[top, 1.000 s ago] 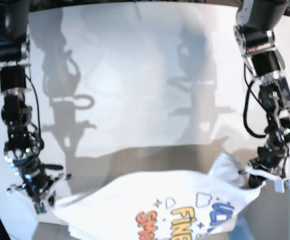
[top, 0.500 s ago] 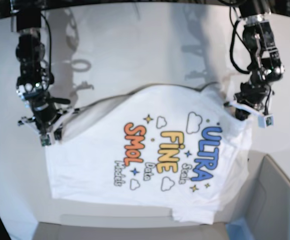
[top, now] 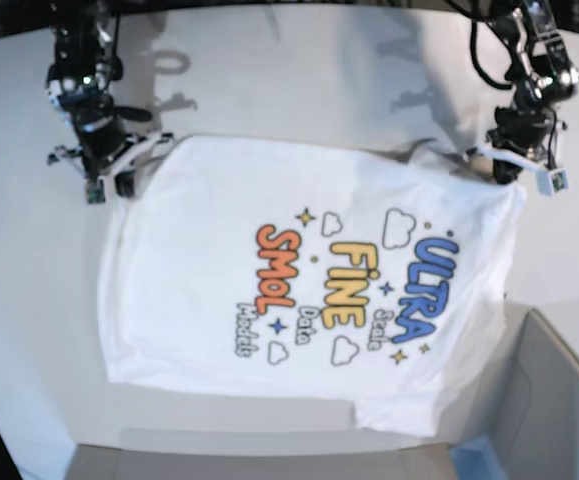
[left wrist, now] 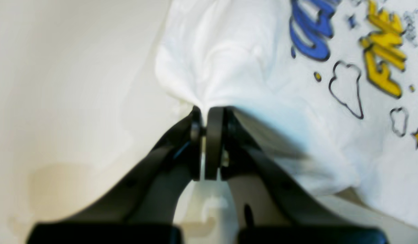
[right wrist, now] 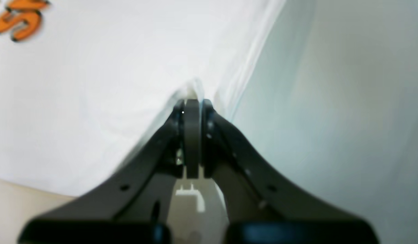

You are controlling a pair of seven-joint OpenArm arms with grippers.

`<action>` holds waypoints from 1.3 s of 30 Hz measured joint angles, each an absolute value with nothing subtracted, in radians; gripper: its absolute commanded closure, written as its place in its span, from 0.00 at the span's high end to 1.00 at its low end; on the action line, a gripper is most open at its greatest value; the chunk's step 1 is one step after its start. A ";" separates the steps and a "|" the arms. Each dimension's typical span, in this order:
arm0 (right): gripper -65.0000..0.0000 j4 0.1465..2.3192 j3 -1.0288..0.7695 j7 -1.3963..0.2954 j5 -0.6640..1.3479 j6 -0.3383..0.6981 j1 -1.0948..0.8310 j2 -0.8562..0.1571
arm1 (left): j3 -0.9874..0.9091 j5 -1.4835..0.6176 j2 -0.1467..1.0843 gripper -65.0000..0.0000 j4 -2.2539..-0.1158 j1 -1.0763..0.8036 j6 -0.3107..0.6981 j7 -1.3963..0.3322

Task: Layout the t-shirt on the table in an organized manner, then fold the t-shirt properly
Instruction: 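Lay the t-shirt flat, pulling its edge back with both grippers, then drag the held edge of the t-shirt away to smooth it flat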

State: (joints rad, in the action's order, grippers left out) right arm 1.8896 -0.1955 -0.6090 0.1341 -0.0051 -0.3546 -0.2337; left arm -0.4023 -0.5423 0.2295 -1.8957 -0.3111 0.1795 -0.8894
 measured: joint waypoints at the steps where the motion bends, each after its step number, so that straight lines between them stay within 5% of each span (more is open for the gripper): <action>1: 0.00 1.890 -0.209 -0.606 0.136 -0.006 -0.367 -0.234 | -0.401 -0.543 0.229 0.00 -1.896 -0.331 0.180 -0.889; 17: 0.00 1.943 -0.434 -0.603 0.149 0.009 -0.519 -0.237 | -0.477 -0.542 0.232 0.00 -1.897 -0.574 0.188 -0.889; 23: 0.00 1.911 -0.436 -0.554 0.308 0.005 -0.550 -0.269 | -0.481 -0.542 0.234 0.00 -1.944 -0.582 0.187 -0.893; 39: 0.00 1.789 -0.431 -0.553 0.344 0.007 -0.401 -0.292 | -0.473 -0.539 0.233 0.00 -1.958 -0.291 0.181 -1.122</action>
State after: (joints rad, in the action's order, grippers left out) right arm 1.7889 -0.4309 -0.5526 0.3435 0.0071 -0.4011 -0.2916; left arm -0.4732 -0.5388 0.2329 -1.9579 -0.2913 0.1806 -1.1225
